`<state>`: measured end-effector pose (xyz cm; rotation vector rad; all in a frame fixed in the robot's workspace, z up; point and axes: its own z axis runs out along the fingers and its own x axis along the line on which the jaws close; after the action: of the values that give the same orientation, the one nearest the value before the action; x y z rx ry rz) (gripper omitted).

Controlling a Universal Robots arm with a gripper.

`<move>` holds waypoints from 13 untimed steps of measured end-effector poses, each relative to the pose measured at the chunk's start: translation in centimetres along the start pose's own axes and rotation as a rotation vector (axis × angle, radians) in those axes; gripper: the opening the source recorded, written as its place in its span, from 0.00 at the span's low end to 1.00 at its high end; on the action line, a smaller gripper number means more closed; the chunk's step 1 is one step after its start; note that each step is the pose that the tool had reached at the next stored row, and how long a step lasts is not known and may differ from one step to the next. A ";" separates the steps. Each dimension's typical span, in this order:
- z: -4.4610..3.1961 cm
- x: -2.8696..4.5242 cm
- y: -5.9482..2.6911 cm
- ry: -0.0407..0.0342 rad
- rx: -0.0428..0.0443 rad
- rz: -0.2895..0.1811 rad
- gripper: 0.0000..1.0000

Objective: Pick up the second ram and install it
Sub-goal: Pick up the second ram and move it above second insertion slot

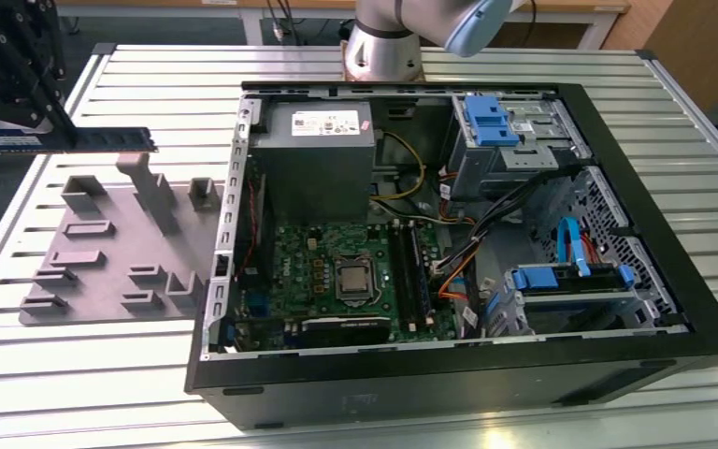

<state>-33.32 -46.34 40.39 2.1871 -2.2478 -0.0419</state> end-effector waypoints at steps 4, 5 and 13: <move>0.00 -0.01 -0.28 -0.0001 0.0001 0.000 0.14; 0.00 -0.01 -0.35 -0.0001 0.0001 0.000 0.14; -0.01 -0.02 -0.81 -0.0001 0.0002 0.000 0.14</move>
<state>-32.51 -46.34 40.38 2.1872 -2.2480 -0.0419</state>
